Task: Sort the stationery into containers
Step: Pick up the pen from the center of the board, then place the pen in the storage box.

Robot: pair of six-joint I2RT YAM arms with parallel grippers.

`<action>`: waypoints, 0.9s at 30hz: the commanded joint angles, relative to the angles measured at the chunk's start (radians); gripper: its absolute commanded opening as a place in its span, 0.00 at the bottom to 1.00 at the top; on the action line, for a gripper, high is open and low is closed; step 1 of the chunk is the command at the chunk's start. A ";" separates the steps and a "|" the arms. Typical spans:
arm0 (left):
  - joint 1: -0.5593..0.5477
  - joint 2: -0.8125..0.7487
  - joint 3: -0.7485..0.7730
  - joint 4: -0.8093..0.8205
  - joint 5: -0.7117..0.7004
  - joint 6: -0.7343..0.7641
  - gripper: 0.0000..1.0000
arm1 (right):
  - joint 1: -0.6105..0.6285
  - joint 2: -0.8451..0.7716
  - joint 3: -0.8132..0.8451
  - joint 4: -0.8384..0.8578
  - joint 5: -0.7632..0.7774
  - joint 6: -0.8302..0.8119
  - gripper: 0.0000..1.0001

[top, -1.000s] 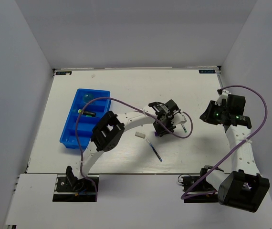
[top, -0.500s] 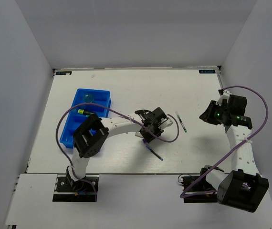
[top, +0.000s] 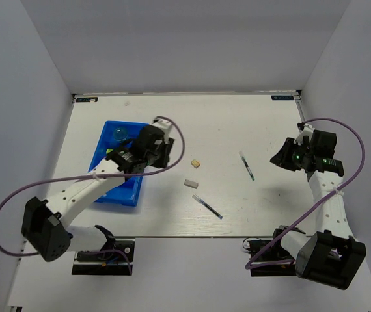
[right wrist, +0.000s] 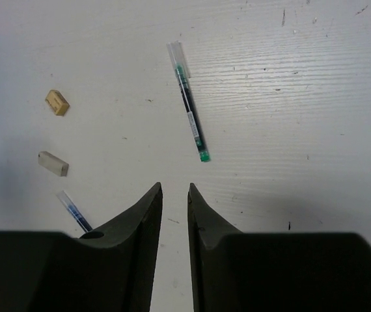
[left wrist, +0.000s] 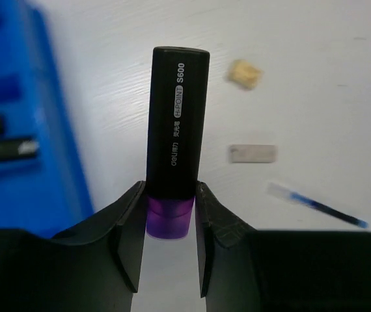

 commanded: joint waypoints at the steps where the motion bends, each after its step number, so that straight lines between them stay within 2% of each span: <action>1: 0.114 -0.114 -0.111 -0.038 -0.116 -0.128 0.00 | -0.004 -0.012 -0.009 0.025 -0.040 0.001 0.26; 4: 0.214 -0.161 -0.144 -0.033 -0.130 -0.222 0.00 | -0.006 -0.008 -0.014 0.025 -0.050 -0.002 0.26; 6: 0.290 -0.175 -0.159 -0.035 -0.154 -0.361 0.00 | -0.006 -0.008 -0.012 0.030 -0.055 -0.002 0.27; 10: 0.369 -0.168 -0.182 0.019 -0.151 -0.585 0.00 | -0.006 -0.005 -0.016 0.028 -0.053 -0.003 0.27; 12: 0.392 -0.153 -0.184 0.002 -0.223 -0.665 0.00 | -0.006 -0.008 -0.020 0.034 -0.053 -0.005 0.27; 13: 0.410 -0.147 -0.191 0.002 -0.240 -0.810 0.00 | -0.006 -0.005 -0.022 0.031 -0.053 -0.003 0.27; 16: 0.464 -0.156 -0.280 0.046 -0.309 -1.050 0.00 | -0.006 0.000 -0.020 0.034 -0.055 -0.006 0.29; 17: 0.473 -0.152 -0.321 0.122 -0.311 -1.137 0.00 | -0.006 -0.001 -0.023 0.036 -0.053 -0.006 0.29; 19: 0.496 -0.126 -0.355 0.187 -0.309 -1.216 0.00 | -0.009 0.002 -0.025 0.034 -0.053 -0.008 0.29; 22: 0.496 -0.054 -0.320 0.193 -0.357 -1.320 0.00 | -0.006 0.005 -0.023 0.037 -0.053 -0.008 0.29; 27: 0.498 0.049 -0.290 0.293 -0.362 -1.357 0.00 | -0.009 0.006 -0.031 0.042 -0.052 -0.011 0.29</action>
